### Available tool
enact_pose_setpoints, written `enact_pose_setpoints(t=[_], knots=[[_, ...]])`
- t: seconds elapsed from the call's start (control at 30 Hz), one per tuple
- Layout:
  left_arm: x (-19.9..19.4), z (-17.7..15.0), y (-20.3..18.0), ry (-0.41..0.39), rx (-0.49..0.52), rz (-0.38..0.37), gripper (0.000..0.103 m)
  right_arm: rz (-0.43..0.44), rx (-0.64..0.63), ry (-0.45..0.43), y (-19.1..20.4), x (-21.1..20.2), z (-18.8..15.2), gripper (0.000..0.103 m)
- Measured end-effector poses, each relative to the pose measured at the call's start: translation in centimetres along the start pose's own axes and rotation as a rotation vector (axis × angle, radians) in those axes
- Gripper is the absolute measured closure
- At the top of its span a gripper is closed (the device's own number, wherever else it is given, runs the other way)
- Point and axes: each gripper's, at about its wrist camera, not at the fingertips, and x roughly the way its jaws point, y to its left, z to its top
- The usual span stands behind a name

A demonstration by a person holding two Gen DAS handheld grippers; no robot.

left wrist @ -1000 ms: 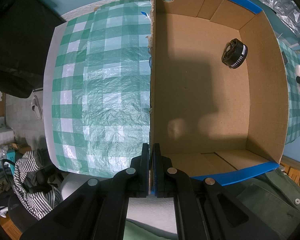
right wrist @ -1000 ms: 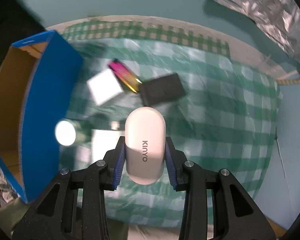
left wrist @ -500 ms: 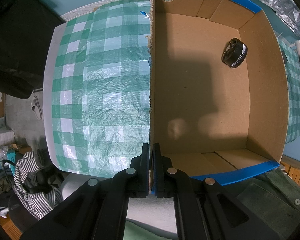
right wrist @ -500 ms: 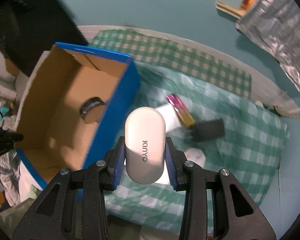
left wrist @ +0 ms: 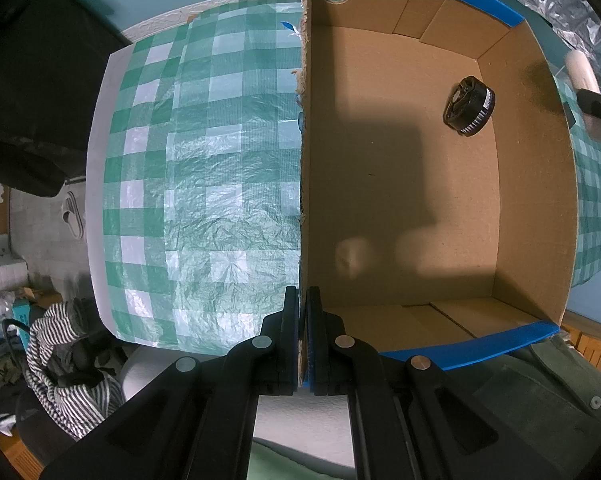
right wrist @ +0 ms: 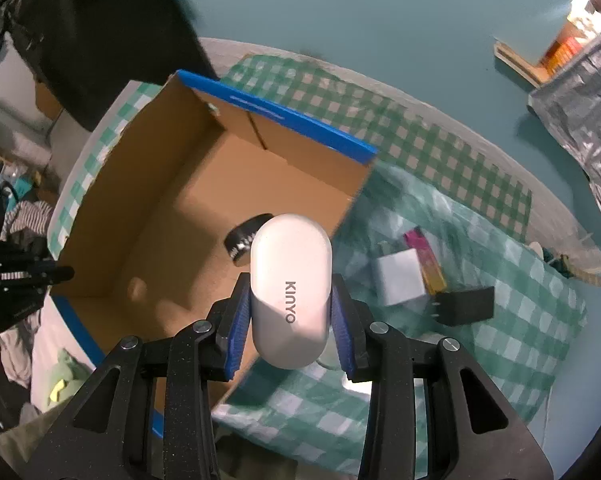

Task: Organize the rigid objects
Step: 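Lift the KINYO case and carry it over the box with the right gripper, then lower the KINYO case beside the disc and open the right gripper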

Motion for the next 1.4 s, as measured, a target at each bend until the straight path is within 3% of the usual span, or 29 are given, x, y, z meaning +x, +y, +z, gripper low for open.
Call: enact_pose_setpoints(t=[0.63, 1.03, 1.23, 1.4], knots=[[0.0, 0.0, 0.0, 0.001, 0.001, 0.0, 0.1, 0.01, -0.053, 0.063, 2.8, 3.5, 1.0, 0.067], [0.1, -0.3, 0.1, 0.003, 0.005, -0.001, 0.1, 0.007, -0.033, 0.075, 2.5, 4.3, 1.0, 0.066], [0.1, -0.3, 0.1, 0.002, 0.004, -0.001, 0.1, 0.0, -0.04, 0.06, 2.6, 3.6, 1.0, 0.061], [0.1, -0.3, 0.1, 0.003, 0.005, 0.0, 0.1, -0.007, -0.038, 0.039, 2.5, 2.9, 1.0, 0.05]])
